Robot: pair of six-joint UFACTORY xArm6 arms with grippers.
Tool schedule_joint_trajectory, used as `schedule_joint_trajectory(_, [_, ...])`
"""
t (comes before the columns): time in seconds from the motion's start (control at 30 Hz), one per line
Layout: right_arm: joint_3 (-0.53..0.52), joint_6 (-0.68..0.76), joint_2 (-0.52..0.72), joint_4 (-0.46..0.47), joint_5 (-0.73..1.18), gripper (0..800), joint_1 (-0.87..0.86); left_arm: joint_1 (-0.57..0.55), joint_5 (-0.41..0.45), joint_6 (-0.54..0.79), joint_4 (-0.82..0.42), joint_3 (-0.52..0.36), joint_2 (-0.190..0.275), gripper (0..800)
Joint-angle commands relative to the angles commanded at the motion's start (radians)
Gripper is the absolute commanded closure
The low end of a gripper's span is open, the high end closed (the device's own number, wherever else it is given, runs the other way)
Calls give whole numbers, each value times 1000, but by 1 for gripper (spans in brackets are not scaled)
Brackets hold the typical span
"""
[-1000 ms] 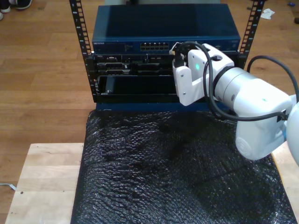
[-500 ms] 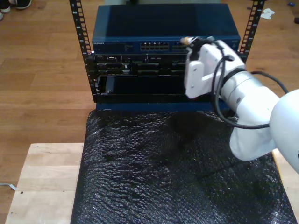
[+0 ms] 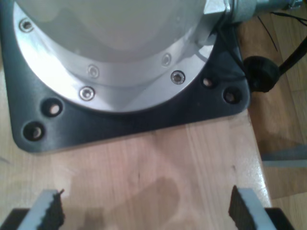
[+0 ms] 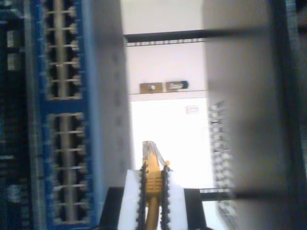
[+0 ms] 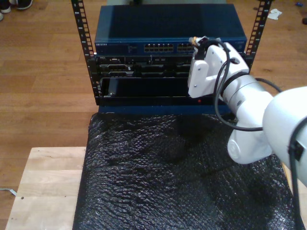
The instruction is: Grab the cable and plug it in
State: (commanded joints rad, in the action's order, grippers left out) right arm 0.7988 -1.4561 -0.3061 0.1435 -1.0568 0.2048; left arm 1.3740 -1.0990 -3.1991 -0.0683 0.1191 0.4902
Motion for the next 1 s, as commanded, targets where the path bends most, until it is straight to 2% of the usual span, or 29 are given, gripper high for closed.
schedule_joint_trajectory(0.3, [0,-37,-57,-97,-144,800,51,0,0,0,0,-2,0,0])
schedule_joint_trajectory(0.5, [8,-126,-101,-224,-184,800,92,0,0,0,0,-2,0,0])
schedule_joint_trajectory(0.77, [124,-219,-218,-428,-215,800,150,0,0,0,0,0,0,0])
schedule_joint_trajectory(1.0, [209,-242,-281,-514,-244,800,169,0,0,0,0,0,0,0])
